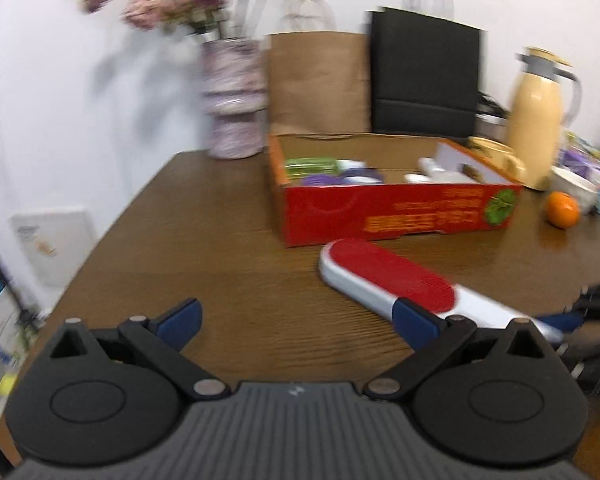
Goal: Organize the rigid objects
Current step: 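Lift and carry the lint brush over the box with the right tool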
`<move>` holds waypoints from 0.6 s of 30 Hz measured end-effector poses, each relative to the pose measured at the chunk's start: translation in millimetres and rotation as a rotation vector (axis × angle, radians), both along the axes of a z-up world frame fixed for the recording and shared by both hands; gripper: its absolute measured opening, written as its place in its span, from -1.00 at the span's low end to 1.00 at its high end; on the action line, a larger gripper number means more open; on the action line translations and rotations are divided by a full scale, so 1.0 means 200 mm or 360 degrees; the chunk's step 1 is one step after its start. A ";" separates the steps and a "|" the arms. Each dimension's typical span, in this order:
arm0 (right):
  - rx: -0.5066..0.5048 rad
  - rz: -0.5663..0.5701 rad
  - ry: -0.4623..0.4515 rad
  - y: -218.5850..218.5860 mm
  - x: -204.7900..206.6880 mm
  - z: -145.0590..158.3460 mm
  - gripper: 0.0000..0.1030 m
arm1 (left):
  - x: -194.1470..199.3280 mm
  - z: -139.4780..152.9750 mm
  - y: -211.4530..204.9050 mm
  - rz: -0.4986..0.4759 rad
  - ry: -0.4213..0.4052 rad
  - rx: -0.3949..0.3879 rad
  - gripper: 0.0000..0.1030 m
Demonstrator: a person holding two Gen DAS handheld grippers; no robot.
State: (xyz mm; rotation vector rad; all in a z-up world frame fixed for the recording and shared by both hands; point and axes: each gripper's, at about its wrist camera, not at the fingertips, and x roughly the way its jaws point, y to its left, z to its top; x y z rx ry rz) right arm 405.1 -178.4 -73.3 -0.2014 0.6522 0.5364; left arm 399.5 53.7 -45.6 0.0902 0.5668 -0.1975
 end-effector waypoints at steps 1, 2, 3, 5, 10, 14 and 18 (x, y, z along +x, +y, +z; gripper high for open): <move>-0.0021 0.0018 0.0005 -0.08 0.00 0.00 -0.49 | 0.02 -0.01 -0.03 -0.0090 -0.0006 0.0019 1.00; -0.0040 0.0036 -0.0004 -0.15 0.01 0.00 -0.48 | 0.04 -0.02 -0.06 -0.0174 -0.0007 0.0035 1.00; -0.0047 0.0051 -0.0015 -0.22 0.00 0.01 -0.48 | 0.05 -0.02 -0.10 -0.0276 -0.0010 0.0054 1.00; -0.0028 0.0146 -0.0013 -0.32 -0.01 0.03 -0.52 | 0.08 -0.04 -0.17 -0.0480 -0.0030 0.0127 1.00; -0.0115 0.0547 -0.0066 -0.39 -0.06 0.03 -0.52 | 0.07 -0.03 -0.23 -0.0942 -0.0120 0.0122 1.00; -0.0119 0.0699 -0.0055 -0.44 -0.01 0.01 -0.50 | 0.11 -0.06 -0.26 -0.1279 0.0019 0.0161 1.00; -0.0045 0.0857 -0.0047 -0.51 0.06 0.02 -0.52 | 0.14 -0.10 -0.30 -0.1461 0.0077 0.0310 1.00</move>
